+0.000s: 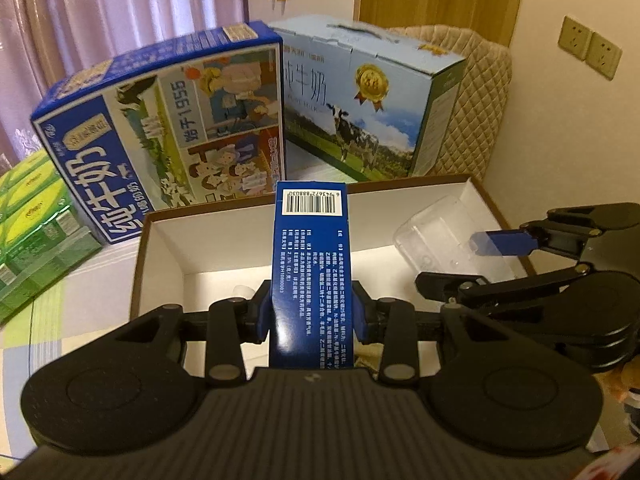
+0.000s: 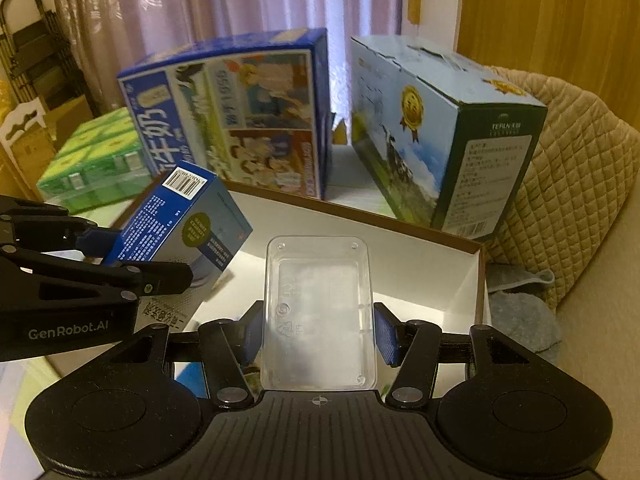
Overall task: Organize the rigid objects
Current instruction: 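Carry the blue box in the left tool and container in the right tool over the brown box, then open both tools to drop the blue medicine box and clear container into the box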
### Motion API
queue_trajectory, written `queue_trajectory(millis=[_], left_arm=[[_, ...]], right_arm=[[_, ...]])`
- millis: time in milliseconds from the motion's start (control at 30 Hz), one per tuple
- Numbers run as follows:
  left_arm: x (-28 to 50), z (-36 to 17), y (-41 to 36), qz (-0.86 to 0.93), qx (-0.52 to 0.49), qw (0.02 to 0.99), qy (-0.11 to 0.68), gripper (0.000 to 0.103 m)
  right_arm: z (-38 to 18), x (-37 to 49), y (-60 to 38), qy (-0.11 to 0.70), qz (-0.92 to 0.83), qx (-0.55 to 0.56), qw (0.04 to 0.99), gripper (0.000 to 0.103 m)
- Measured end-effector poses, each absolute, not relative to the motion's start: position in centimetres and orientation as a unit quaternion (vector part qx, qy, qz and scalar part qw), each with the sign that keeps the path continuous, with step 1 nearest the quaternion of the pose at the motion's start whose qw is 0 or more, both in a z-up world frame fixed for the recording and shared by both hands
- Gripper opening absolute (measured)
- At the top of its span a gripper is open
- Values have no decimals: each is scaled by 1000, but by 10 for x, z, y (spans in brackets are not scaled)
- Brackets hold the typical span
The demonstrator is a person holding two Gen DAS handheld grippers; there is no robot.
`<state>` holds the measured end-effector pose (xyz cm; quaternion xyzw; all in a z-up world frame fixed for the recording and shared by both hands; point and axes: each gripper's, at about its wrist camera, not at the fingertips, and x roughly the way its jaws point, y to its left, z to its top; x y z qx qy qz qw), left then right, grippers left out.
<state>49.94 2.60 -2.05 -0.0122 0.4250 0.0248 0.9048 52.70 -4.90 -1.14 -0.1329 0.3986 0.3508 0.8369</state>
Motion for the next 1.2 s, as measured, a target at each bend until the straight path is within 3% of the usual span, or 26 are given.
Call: queue_trajectory(millis=[333,467,867,1000,1200], left_arm=[[536,-46,35,26,-27,895,444,35],[543,-54,37,23,-25,896,442,48],[539,-63,47,31,-27,889,456,48],[539,-62,48,29,-26,889,457,48],[533,-61,49,26,-28,888,458,48]], right_arm=[[-29,557,-45,412,343,-133,834,53],[-36,565,-44,415,338,-136,834,53],[-44,576,-45,413,319,-127,844,53],[-43,576,-49,410,306,-119,851,68],[-36,568,-56,407,311,-118,851,71]])
